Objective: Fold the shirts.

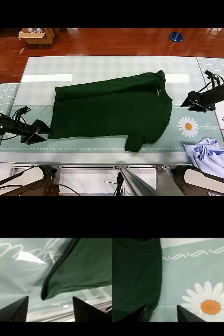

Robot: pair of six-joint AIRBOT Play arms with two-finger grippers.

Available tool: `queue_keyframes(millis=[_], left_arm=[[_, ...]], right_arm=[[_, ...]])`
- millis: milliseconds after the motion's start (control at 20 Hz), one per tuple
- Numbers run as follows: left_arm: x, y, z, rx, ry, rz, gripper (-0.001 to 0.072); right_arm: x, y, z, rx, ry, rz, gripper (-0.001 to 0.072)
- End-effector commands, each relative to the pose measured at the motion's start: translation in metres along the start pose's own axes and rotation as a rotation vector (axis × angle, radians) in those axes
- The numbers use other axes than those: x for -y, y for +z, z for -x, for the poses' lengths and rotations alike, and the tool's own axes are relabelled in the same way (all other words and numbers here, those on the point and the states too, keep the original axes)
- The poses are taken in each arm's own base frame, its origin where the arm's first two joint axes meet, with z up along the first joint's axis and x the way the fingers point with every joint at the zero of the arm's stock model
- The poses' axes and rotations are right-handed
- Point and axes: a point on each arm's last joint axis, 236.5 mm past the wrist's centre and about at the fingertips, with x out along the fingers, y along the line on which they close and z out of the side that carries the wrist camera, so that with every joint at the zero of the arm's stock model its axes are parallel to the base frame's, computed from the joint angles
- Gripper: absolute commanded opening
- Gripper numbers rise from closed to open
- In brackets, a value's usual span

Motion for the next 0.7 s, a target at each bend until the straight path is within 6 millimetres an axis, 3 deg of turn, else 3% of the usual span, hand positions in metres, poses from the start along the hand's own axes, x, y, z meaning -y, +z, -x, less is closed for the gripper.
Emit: queue_keyframes(millis=[0,100,200,250,350,450,550,650], left_arm=[[0.006,0.040,-0.011,0.163,-0.025,0.023,0.0640],[0.018,0.047,-0.022,0.164,-0.039,0.008,0.0542],[0.025,0.042,-0.034,0.120,-0.030,-0.019,0.0077],[0.027,0.040,-0.037,0.105,-0.029,-0.027,0.0032],[0.028,0.036,-0.037,0.089,-0.034,-0.043,0.0031],[0.029,0.030,-0.035,0.067,-0.048,-0.056,0.0031],[0.029,0.025,-0.032,0.047,-0.062,-0.075,0.0031],[0.028,0.023,-0.029,0.044,-0.074,-0.069,0.0031]], right_arm=[[-0.010,-0.001,-0.002,0.027,0.054,-0.012,0.0483],[-0.013,0.001,0.005,0.055,0.054,-0.005,0.0483],[-0.014,0.001,0.014,0.083,0.042,0.008,0.0483],[-0.014,0.000,0.019,0.097,0.032,0.019,0.0483],[0.000,-0.004,0.026,0.104,-0.040,0.037,0.0483],[0.011,-0.016,0.019,0.073,-0.033,-0.007,0.0484],[0.004,-0.035,0.002,0.023,0.083,-0.068,0.0483],[-0.016,-0.049,-0.010,-0.010,0.219,-0.082,0.0484]])
